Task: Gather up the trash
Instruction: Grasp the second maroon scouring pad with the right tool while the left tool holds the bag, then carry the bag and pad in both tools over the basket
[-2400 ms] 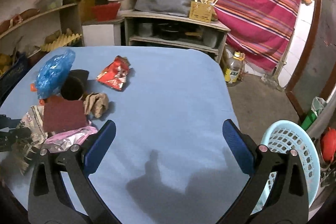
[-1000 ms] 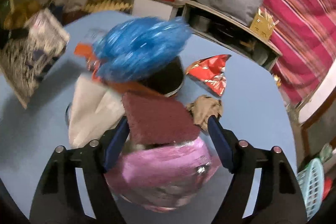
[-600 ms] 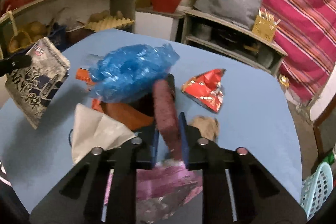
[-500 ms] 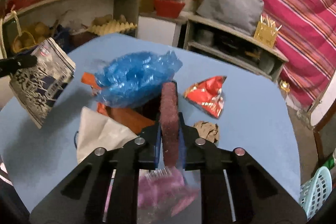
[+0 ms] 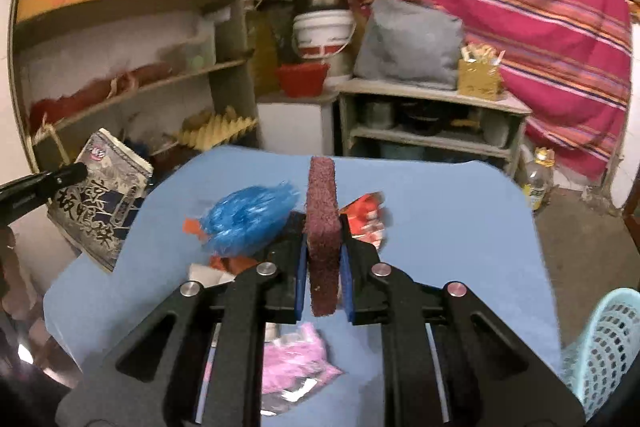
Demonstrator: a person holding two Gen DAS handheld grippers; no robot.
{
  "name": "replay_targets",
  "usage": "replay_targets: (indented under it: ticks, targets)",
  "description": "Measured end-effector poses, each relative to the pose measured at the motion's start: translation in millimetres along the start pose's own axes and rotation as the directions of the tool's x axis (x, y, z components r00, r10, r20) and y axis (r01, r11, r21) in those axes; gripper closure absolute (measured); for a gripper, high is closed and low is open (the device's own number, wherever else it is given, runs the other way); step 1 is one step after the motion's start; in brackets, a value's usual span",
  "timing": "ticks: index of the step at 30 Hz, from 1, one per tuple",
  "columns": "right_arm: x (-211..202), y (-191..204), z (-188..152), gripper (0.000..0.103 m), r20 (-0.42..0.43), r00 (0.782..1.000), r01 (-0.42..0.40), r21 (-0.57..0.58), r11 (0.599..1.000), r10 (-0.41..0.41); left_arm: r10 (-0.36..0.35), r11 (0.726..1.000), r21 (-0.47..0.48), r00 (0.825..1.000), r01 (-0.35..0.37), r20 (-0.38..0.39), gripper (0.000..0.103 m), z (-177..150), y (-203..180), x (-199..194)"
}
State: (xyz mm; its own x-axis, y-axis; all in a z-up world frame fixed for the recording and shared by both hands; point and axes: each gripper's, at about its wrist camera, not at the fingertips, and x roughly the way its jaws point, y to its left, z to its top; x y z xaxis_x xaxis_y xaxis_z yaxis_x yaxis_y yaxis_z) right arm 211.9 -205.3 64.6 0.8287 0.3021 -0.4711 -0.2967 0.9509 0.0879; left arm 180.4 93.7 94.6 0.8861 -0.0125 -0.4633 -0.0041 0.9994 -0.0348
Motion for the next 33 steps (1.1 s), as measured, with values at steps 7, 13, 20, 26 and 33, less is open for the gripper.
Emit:
replay_targets:
  ticks: [7, 13, 20, 26, 33]
  targets:
    - [-32.1, -57.9, -1.1, 0.088, 0.017, 0.995, 0.100, 0.065, 0.993, -0.102, -0.045, 0.998, 0.034, 0.999, 0.044, 0.017, 0.096, 15.3, -49.7, -3.9]
    - [-69.3, -110.6, -11.1, 0.088, 0.029, 0.977, 0.207, 0.112, 0.972, -0.212, -0.105, 0.992, 0.066, 0.994, 0.104, 0.015, 0.096, 22.8, -104.8, 0.5]
    - [-113.6, -179.2, -32.9, 0.088, 0.012, 0.948, 0.310, 0.212, 0.927, -0.319, -0.220, 0.971, 0.097, 0.976, 0.219, -0.004, 0.096, 24.7, -178.5, 5.3]
    - [-147.0, -225.8, -53.7, 0.088, -0.007, 0.905, 0.413, 0.261, 0.873, -0.426, -0.305, 0.940, 0.153, 0.952, 0.305, -0.027, 0.096, 22.4, -248.7, 12.5]
    - [-182.2, -267.2, -75.7, 0.088, -0.028, 0.873, 0.468, 0.335, 0.818, -0.488, -0.388, 0.900, 0.190, 0.919, 0.393, -0.062, 0.096, 12.4, -322.6, 24.3]
